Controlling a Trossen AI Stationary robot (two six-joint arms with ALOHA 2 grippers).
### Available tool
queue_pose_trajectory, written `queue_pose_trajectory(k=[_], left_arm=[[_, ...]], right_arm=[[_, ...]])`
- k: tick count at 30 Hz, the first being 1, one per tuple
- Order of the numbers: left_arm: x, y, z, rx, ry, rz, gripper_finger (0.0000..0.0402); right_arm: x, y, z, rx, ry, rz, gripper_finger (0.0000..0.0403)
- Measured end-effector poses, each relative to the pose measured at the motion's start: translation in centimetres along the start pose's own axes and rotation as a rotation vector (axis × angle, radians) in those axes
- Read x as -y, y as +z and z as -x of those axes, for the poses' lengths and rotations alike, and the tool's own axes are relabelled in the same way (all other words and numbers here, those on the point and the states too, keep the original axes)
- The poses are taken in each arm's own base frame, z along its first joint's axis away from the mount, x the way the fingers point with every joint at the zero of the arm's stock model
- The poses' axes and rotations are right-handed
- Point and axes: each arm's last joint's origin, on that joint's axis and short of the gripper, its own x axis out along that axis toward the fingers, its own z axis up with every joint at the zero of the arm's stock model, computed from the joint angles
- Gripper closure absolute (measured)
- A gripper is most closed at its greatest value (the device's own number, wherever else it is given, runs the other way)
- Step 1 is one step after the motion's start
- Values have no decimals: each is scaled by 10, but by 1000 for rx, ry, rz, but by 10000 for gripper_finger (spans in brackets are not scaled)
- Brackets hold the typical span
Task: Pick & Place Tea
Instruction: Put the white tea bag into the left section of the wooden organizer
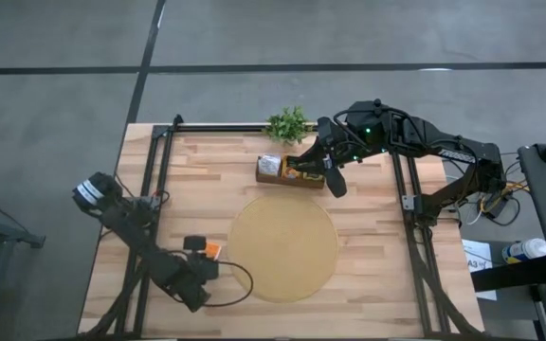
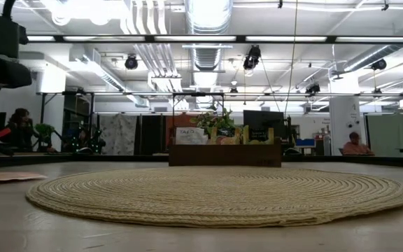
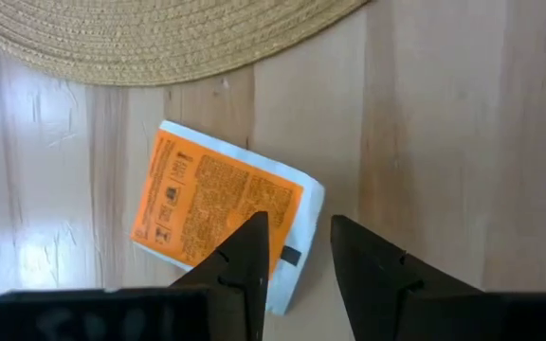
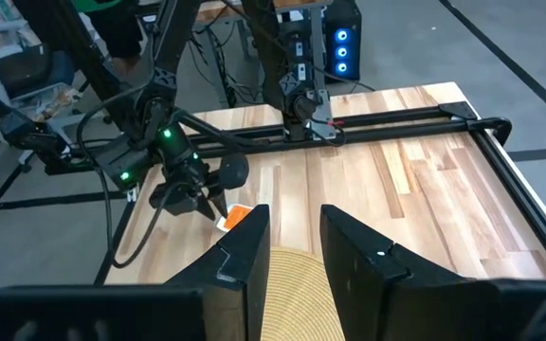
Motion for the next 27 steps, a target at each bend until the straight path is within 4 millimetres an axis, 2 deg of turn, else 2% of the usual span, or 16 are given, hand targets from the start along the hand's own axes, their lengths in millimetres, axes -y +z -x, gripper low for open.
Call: queue_pose_trajectory(k=[15, 27], left_arm=[[7, -8, 3, 29, 23, 15, 292], [15, -12, -10, 2, 54, -15, 292]], right_arm=[[0, 0, 0, 0, 0, -1, 307], [0, 0, 0, 1, 0, -4, 307]])
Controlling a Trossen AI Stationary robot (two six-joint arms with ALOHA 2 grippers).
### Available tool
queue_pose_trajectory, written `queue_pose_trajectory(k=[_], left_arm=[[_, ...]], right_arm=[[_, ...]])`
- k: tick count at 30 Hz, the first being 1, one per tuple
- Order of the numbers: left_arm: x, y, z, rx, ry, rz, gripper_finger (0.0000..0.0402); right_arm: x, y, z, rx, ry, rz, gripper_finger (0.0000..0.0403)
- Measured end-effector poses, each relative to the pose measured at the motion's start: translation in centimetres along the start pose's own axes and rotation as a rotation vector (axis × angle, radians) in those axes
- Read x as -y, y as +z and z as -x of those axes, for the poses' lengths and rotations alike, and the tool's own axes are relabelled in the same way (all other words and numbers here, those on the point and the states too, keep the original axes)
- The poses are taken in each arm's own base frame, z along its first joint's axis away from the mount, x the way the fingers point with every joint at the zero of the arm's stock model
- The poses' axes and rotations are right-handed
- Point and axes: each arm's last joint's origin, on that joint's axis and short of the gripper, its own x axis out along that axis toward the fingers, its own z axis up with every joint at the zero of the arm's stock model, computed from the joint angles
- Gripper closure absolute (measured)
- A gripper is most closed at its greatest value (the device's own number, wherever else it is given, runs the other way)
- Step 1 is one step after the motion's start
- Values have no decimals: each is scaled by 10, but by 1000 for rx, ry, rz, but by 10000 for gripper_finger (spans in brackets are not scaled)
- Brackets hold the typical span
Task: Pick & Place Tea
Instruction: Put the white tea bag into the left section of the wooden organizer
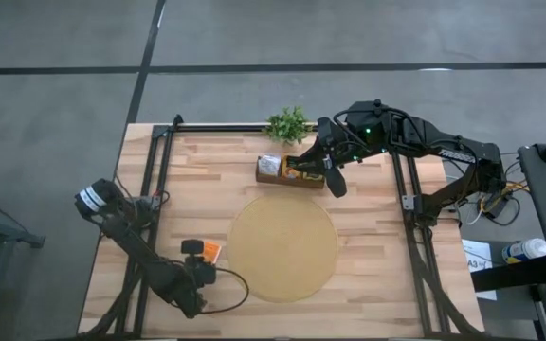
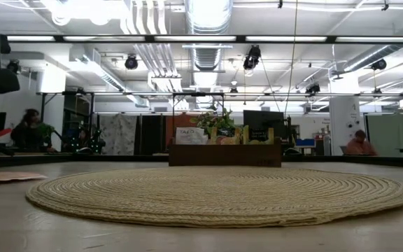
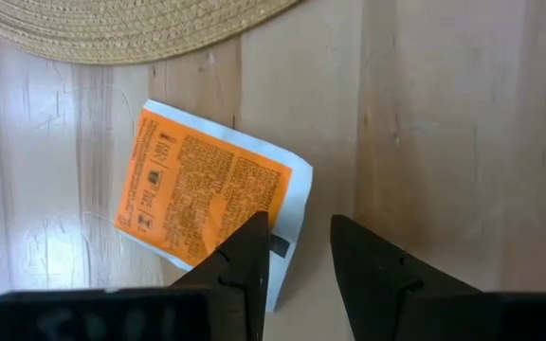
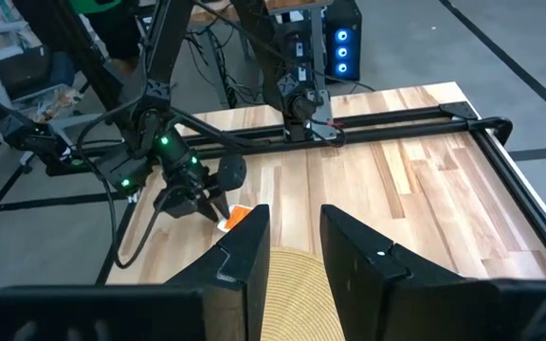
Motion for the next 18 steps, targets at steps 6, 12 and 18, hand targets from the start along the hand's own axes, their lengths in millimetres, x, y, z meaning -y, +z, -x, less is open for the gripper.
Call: queue_pose_trajectory(k=[6, 12, 18], left_arm=[[2, 0, -4, -4, 14, -6, 292], [2, 0, -5, -3, 24, -9, 292], [1, 0, -5, 6, 59, -19, 292]], right_arm=[[0, 0, 0, 1, 0, 0, 307], [0, 0, 0, 3, -1, 1, 308], [1, 0, 0, 6, -24, 1, 307]])
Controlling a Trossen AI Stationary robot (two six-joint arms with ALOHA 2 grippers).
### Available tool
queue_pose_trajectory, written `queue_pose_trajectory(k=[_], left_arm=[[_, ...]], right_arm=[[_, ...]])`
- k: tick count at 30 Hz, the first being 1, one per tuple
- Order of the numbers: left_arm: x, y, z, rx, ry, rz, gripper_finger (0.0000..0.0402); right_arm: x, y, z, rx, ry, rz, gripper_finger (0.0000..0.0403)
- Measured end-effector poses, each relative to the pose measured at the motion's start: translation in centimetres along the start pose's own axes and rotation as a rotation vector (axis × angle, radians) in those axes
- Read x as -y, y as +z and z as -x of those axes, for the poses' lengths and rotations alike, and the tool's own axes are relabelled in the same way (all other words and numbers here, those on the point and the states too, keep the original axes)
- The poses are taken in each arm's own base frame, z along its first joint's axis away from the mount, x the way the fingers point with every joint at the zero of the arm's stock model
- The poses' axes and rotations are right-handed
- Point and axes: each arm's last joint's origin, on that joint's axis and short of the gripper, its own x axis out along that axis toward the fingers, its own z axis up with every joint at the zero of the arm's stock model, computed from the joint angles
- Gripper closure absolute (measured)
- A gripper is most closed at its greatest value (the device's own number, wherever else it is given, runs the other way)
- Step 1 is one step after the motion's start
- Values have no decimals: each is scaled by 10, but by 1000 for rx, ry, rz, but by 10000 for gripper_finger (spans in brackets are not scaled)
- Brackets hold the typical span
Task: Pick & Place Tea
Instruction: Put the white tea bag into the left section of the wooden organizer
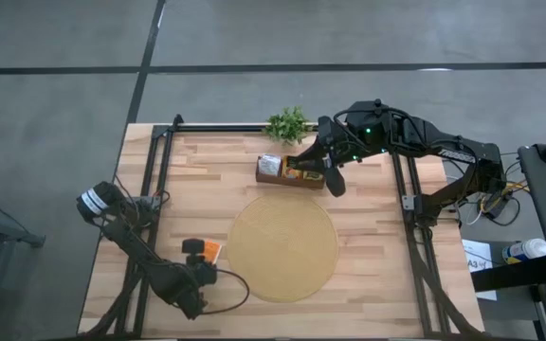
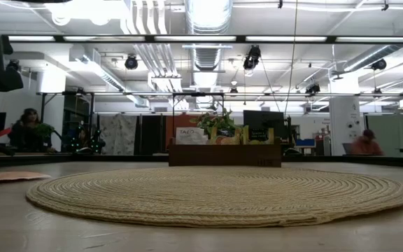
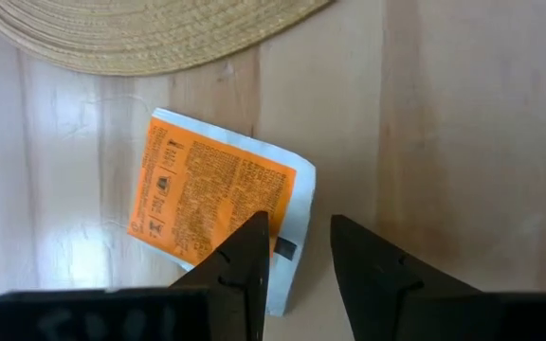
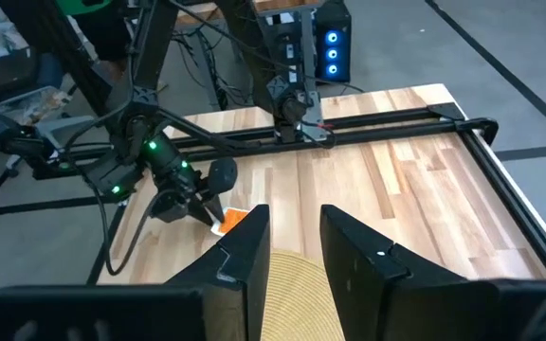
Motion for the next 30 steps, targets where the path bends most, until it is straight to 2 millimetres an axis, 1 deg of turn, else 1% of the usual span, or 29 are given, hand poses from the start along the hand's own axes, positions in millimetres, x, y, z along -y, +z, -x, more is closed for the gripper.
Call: queue_pose_trajectory(k=[7, 9, 11, 14, 16, 22, 30], left_arm=[[-1, -1, -1, 5, 15, -2, 292], [-1, -1, -2, 5, 15, -2, 300], [-2, -2, -2, 1, 19, -5, 320], [-2, -2, -2, -3, 19, -11, 377], [-2, -2, -2, -5, 16, -17, 393], [-2, -2, -1, -11, 21, -24, 401], [-7, 3, 14, -37, 77, -51, 401]], right_arm=[[0, 0, 0, 1, -4, 0, 308], [0, 0, 0, 1, -4, 0, 307], [0, 0, 0, 1, -4, 0, 307], [0, 0, 0, 2, -4, 0, 307], [0, 0, 0, 3, -3, 0, 308], [0, 0, 0, 5, -3, -3, 307], [0, 0, 0, 5, -3, -4, 308]])
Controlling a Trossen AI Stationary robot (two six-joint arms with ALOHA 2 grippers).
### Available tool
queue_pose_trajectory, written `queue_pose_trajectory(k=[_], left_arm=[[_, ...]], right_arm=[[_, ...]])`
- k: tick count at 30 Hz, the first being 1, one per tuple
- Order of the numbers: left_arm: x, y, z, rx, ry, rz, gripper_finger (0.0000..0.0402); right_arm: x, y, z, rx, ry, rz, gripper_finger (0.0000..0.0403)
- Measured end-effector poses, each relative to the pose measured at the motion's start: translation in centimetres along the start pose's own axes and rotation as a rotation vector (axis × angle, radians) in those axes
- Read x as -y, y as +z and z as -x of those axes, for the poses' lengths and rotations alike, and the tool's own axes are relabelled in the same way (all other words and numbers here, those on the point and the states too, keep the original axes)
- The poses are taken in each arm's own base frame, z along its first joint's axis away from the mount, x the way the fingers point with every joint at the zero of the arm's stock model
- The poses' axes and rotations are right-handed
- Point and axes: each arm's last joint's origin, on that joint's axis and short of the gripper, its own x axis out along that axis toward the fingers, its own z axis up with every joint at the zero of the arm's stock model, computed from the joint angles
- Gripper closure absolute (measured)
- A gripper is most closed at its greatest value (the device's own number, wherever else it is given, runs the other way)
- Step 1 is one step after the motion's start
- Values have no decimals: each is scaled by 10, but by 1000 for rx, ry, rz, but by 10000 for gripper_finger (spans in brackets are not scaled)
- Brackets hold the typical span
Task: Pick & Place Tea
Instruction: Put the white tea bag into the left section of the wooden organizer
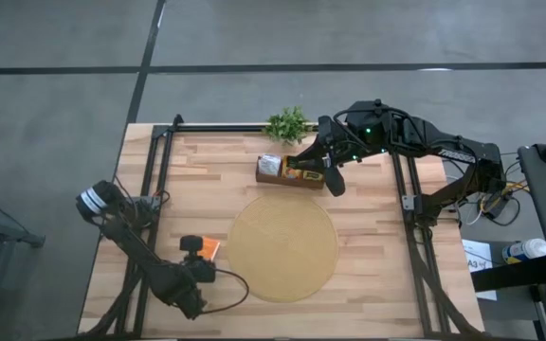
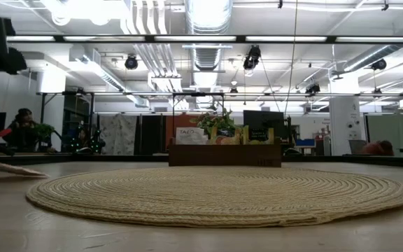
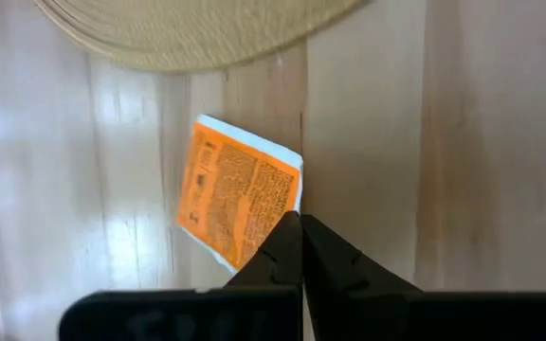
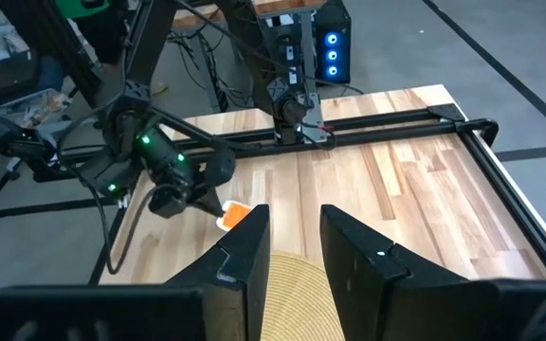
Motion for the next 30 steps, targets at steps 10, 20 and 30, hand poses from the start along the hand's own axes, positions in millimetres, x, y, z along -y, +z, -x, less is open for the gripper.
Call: queue_pose_trajectory(k=[10, 20, 30], left_arm=[[-22, 9, 19, 50, 68, 29, 401], [-47, 17, 30, 112, 97, 84, 401], [-64, 28, 24, 97, 135, 28, 401]], right_arm=[[0, 1, 0, 10, 1, 2, 307], [0, 1, 0, 15, 3, 9, 307], [0, 2, 0, 18, 3, 20, 307]])
